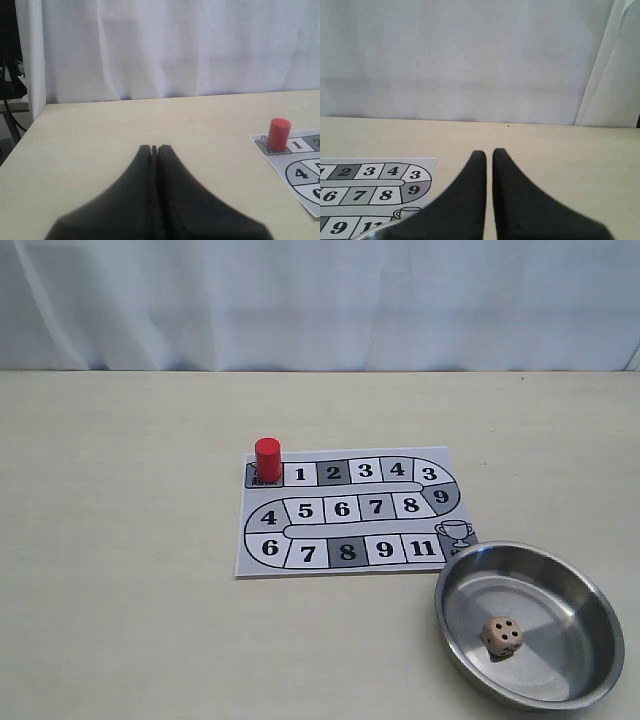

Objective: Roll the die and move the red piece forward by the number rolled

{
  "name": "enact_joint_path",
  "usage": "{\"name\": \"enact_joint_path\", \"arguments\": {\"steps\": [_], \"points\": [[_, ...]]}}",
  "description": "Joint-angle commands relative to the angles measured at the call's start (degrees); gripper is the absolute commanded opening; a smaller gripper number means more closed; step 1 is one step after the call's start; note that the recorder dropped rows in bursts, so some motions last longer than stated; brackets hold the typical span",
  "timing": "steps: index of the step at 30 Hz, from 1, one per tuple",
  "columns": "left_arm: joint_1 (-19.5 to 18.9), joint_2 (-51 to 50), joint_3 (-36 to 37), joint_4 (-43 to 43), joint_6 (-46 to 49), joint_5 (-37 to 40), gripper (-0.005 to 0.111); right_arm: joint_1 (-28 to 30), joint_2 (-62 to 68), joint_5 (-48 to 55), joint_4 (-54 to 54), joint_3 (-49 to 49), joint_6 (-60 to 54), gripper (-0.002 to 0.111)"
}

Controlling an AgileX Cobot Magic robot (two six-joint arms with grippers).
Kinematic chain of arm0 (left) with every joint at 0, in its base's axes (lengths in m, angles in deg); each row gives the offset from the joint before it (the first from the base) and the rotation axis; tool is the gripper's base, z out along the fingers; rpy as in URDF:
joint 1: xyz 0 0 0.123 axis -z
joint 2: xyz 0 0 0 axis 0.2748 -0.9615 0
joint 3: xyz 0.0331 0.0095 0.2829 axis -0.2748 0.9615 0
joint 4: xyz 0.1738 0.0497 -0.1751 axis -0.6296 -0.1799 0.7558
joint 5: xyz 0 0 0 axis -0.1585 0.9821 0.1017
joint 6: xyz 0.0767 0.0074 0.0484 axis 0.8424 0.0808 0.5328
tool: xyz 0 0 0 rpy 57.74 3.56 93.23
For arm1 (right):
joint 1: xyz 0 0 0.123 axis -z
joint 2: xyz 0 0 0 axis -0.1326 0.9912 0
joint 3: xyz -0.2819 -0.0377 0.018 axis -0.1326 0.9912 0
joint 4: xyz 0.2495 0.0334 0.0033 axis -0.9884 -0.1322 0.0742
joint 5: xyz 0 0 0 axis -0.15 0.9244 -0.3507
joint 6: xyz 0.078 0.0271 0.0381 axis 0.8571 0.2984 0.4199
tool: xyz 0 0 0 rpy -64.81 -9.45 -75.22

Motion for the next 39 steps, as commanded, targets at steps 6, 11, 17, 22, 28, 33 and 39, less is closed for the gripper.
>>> {"name": "enact_joint_path", "arguments": {"steps": [6, 11, 17, 22, 28, 33, 39], "points": [[0.0, 0.2, 0.2, 0.1, 0.2, -0.4, 0.000, -0.1, -0.3, 0.3, 0.4, 0.0, 0.2, 0.004], [0.0, 0.2, 0.2, 0.1, 0.2, -0.4, 0.000, -0.1, -0.3, -4.0, -0.7, 0.0, 0.3, 0.004], [0.0, 0.2, 0.2, 0.1, 0.2, -0.4, 0.000, -0.1, -0.3, -13.0, -21.6, -2.3, 3.1, 0.004], [0.0, 0.2, 0.2, 0.1, 0.2, -0.4, 0.000, -0.1, -0.3, -3.0, -21.6, -14.5, 1.6, 0.004], [0.0, 0.2, 0.2, 0.1, 0.2, -0.4, 0.000, -0.1, 1.9, 10.9, -16.1, -27.9, 1.1, 0.004], [0.0, 0.2, 0.2, 0.1, 0.2, -0.4, 0.000, -0.1, 9.3, 20.1, -8.3, -35.0, 1.1, 0.004], [0.0, 0.2, 0.2, 0.1, 0.2, -0.4, 0.000, -0.1, 20.4, 26.3, -2.1, -40.4, 0.7, 0.004]]}}
